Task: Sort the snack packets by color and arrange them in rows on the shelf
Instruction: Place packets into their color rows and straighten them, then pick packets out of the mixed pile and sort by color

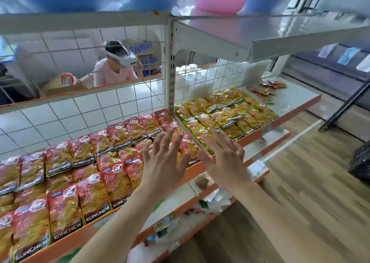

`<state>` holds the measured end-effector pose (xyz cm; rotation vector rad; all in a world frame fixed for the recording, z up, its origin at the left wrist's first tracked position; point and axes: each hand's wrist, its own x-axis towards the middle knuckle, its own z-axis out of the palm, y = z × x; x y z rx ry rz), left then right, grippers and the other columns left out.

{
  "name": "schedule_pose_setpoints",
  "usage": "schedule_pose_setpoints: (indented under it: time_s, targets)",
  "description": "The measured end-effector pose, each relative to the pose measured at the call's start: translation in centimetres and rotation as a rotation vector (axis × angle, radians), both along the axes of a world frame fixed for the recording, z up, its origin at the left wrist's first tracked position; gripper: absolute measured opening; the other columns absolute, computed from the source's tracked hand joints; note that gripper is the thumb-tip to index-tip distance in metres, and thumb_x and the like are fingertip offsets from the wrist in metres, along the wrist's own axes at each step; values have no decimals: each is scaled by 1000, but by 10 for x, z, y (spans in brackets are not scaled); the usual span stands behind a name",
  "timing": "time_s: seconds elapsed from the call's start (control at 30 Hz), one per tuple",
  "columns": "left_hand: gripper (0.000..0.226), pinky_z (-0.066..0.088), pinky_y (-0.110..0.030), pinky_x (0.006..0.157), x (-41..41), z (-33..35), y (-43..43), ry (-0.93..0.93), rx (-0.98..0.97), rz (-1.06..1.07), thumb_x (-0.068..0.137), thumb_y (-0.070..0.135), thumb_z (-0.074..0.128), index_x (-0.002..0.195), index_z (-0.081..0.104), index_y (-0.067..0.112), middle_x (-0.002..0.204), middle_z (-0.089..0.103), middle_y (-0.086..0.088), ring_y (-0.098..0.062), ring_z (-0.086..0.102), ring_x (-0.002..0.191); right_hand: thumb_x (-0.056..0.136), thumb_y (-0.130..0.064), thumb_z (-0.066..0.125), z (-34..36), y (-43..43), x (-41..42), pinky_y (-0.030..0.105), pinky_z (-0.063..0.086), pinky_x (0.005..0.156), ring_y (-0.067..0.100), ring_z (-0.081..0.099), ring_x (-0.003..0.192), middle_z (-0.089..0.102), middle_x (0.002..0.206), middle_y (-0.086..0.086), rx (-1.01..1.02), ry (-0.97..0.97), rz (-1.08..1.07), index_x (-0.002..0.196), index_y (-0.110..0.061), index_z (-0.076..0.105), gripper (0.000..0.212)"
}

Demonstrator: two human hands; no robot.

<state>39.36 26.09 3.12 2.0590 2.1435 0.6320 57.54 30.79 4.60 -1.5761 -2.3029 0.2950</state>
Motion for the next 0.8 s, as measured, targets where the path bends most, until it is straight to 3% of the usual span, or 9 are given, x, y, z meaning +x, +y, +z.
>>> schedule_pose_setpoints:
  time_s: [0.13, 0.27, 0.43, 0.53, 0.63, 0.8]
  targets:
    - [70, 6, -56, 120, 31, 6, 8, 8, -16, -1, 91, 70, 10, 155, 15, 41, 168, 9, 9, -20, 3, 154, 84, -75, 9, 2, 7, 32, 50, 6, 118, 11, 1, 153, 14, 165, -13, 9, 22, 1, 151, -40, 32, 80]
    - [63, 10, -57, 122, 80, 12, 24, -14, -34, -11, 100, 61, 30, 157, 11, 44, 168, 5, 11, -18, 0, 154, 90, -70, 16, 4, 19, 81, 50, 4, 118, 11, -2, 153, 11, 166, -13, 5, 41, -12, 153, -39, 30, 72]
    - [64, 11, -56, 122, 168, 21, 58, -23, -24, -52, 101, 60, 32, 158, 11, 42, 168, 4, 11, -19, -1, 154, 101, -57, 38, -1, 36, 169, 52, 4, 119, 14, -4, 153, 6, 166, -16, -30, 76, -74, 153, -41, 28, 56]
    - [68, 10, -51, 123, 220, 24, 77, 9, 25, -91, 94, 66, 21, 158, 12, 43, 168, 6, 11, -20, 4, 154, 97, -66, 31, -4, 50, 222, 56, 6, 119, 16, -5, 152, 4, 165, -19, -53, 88, -113, 151, -47, 28, 57]
    - [73, 17, -54, 122, 265, 22, 98, -1, 55, -128, 90, 68, 14, 158, 14, 41, 168, 14, 8, -24, 11, 154, 84, -76, 14, -1, 64, 270, 57, 7, 119, 20, 3, 154, 13, 165, -16, -42, 164, -146, 149, -47, 33, 74]
    - [79, 14, -51, 121, 330, 31, 123, -28, 68, -137, 85, 69, 9, 158, 15, 40, 167, 13, 9, -21, 10, 153, 78, -73, 5, 9, 86, 330, 53, 6, 118, 17, 1, 153, 7, 165, -18, -4, 110, -184, 151, -48, 28, 80]
